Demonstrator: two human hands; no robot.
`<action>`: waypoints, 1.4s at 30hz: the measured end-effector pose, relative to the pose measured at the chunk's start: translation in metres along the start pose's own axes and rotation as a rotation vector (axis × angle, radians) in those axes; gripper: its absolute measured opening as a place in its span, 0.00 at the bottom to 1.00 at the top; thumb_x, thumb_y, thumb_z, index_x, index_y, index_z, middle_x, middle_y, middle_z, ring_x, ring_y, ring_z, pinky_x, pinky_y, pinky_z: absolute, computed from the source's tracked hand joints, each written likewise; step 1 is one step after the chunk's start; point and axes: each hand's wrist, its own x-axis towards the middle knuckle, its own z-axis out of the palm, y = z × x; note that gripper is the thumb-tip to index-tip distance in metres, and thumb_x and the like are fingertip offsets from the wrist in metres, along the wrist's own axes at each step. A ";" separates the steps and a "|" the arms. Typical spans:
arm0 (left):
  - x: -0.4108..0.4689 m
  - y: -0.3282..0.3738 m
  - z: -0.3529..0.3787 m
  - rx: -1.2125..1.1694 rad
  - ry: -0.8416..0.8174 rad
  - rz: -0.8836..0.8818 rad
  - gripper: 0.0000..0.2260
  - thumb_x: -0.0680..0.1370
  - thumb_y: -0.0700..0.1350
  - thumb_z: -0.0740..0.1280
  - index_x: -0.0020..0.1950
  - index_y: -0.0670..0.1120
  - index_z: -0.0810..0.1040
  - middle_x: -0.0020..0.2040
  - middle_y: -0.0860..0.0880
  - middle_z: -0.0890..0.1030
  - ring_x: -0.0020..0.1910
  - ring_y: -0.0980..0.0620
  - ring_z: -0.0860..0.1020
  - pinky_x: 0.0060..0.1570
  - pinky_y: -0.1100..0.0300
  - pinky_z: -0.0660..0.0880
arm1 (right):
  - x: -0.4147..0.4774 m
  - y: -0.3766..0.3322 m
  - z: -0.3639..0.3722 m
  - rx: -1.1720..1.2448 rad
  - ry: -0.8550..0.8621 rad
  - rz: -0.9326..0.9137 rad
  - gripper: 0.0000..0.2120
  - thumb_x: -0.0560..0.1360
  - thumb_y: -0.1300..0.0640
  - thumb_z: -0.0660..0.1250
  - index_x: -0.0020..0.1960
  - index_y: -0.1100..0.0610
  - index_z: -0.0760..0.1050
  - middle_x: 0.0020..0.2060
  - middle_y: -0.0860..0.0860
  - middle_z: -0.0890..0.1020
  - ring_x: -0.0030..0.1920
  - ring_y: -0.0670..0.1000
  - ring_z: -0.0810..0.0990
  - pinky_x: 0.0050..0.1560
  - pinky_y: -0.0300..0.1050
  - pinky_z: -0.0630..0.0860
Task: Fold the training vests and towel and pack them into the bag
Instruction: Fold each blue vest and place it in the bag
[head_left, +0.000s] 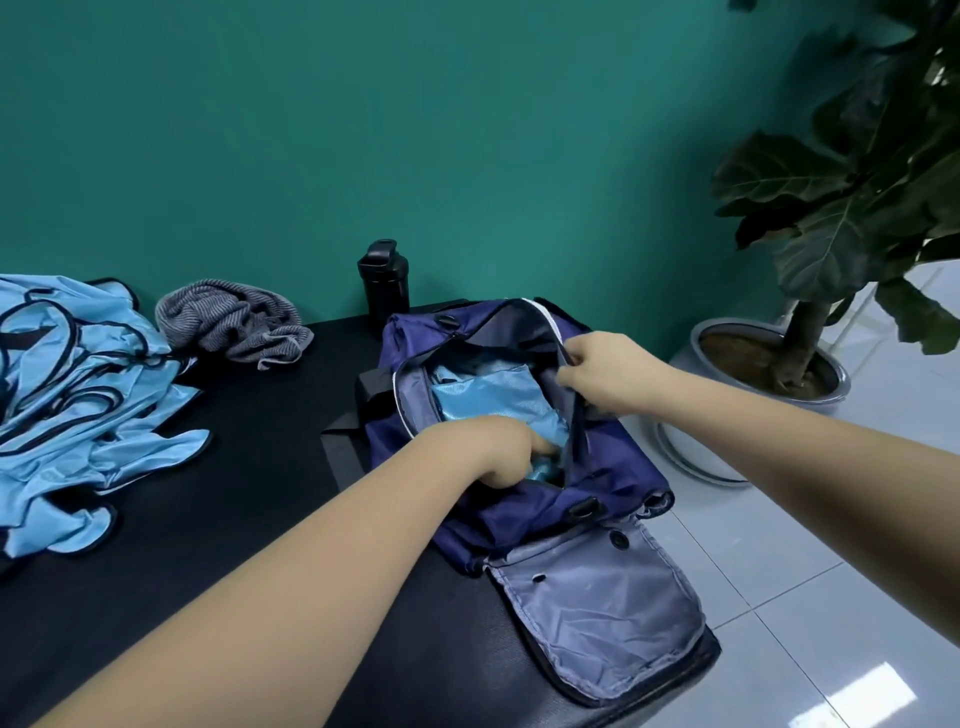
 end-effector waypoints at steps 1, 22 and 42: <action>0.001 -0.001 -0.002 -0.001 -0.038 0.000 0.26 0.87 0.41 0.59 0.83 0.60 0.64 0.79 0.48 0.72 0.71 0.42 0.74 0.67 0.54 0.72 | -0.003 -0.007 -0.002 0.008 0.005 -0.027 0.15 0.79 0.56 0.66 0.38 0.58 0.65 0.34 0.54 0.74 0.37 0.57 0.71 0.39 0.52 0.69; -0.110 -0.072 0.013 -0.012 0.741 -0.006 0.10 0.85 0.51 0.63 0.63 0.59 0.82 0.53 0.58 0.82 0.57 0.53 0.78 0.61 0.49 0.73 | -0.009 -0.014 0.008 -0.099 0.404 -0.076 0.22 0.80 0.38 0.67 0.60 0.56 0.70 0.55 0.55 0.74 0.54 0.61 0.74 0.56 0.60 0.75; -0.279 -0.233 0.157 -0.577 0.938 -0.600 0.13 0.80 0.46 0.73 0.61 0.59 0.81 0.57 0.60 0.82 0.58 0.60 0.80 0.61 0.58 0.76 | -0.110 -0.226 0.206 0.537 0.049 -0.088 0.12 0.79 0.47 0.69 0.62 0.45 0.73 0.57 0.43 0.75 0.64 0.49 0.73 0.69 0.55 0.70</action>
